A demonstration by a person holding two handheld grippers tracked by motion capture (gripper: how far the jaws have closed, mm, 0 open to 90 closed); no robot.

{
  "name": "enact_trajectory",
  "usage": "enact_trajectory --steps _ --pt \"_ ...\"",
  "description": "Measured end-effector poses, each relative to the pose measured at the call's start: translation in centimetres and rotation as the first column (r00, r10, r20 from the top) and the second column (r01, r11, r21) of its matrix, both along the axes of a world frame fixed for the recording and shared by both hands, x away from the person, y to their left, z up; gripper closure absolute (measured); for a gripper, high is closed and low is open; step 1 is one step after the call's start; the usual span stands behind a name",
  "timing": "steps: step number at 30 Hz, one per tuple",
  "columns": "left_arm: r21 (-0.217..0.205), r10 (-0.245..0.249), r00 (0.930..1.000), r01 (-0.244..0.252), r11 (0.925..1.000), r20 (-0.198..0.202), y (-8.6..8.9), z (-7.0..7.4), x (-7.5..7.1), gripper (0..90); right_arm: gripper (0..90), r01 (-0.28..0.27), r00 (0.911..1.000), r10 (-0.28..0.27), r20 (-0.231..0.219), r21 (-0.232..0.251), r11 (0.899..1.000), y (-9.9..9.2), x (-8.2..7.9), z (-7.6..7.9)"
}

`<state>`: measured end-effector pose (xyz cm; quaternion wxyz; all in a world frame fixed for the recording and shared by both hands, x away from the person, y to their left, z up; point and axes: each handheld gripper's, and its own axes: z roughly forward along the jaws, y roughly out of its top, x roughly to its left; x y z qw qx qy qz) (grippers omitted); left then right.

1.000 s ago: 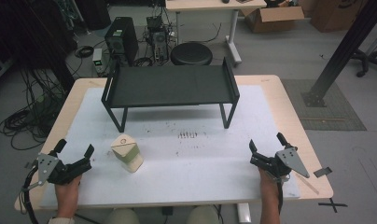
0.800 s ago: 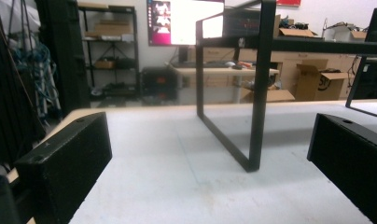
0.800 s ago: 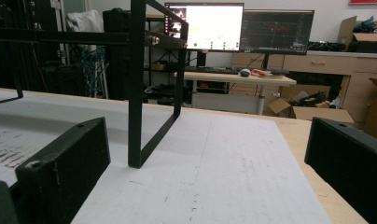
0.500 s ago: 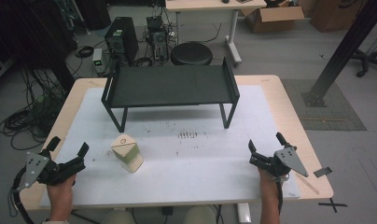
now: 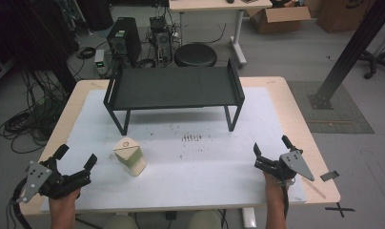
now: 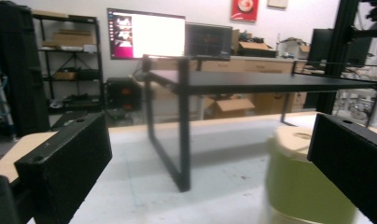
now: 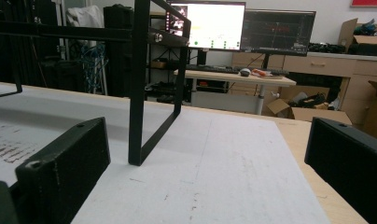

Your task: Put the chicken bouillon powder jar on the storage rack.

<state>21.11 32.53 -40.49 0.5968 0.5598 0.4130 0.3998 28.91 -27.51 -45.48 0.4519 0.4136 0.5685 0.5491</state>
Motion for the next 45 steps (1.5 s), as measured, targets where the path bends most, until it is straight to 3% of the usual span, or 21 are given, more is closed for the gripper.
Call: enact_trajectory --steps 4,10,19,31,36,45 --pt "0.013 -0.032 0.9995 0.032 0.9994 0.0 -0.9 0.2 -0.5 0.2 0.0 -0.001 1.0 0.001 -0.002 0.0 1.0 0.0 0.0 0.0" --pt "-0.017 -0.104 0.9945 0.104 0.9944 -0.015 -2.1 0.3 -0.9 0.2 0.0 0.002 1.0 -0.002 0.002 -0.001 1.0 0.0 0.0 0.0" --pt "0.016 -0.128 0.9902 0.129 0.9915 -0.056 -3.7 -0.9 -1.0 0.2 0.0 0.002 1.0 -0.002 0.003 -0.005 1.0 0.1 0.0 0.0" --pt "0.045 -0.156 0.9816 0.162 0.9857 -0.11 -4.9 -2.2 0.4 0.2 0.0 0.001 1.0 -0.001 0.003 -0.009 1.0 0.1 0.0 0.0" --pt "0.077 -0.159 0.9772 0.17 0.9824 -0.141 -5.4 -2.9 1.2 0.2 0.0 0.001 1.0 -0.001 0.003 -0.009 1.0 0.1 0.0 0.0" --pt "0.106 -0.176 0.9703 0.195 0.975 -0.165 -6.4 -3.2 2.3 0.3 0.0 0.0 1.0 0.0 0.003 -0.013 1.0 0.1 0.0 0.0"
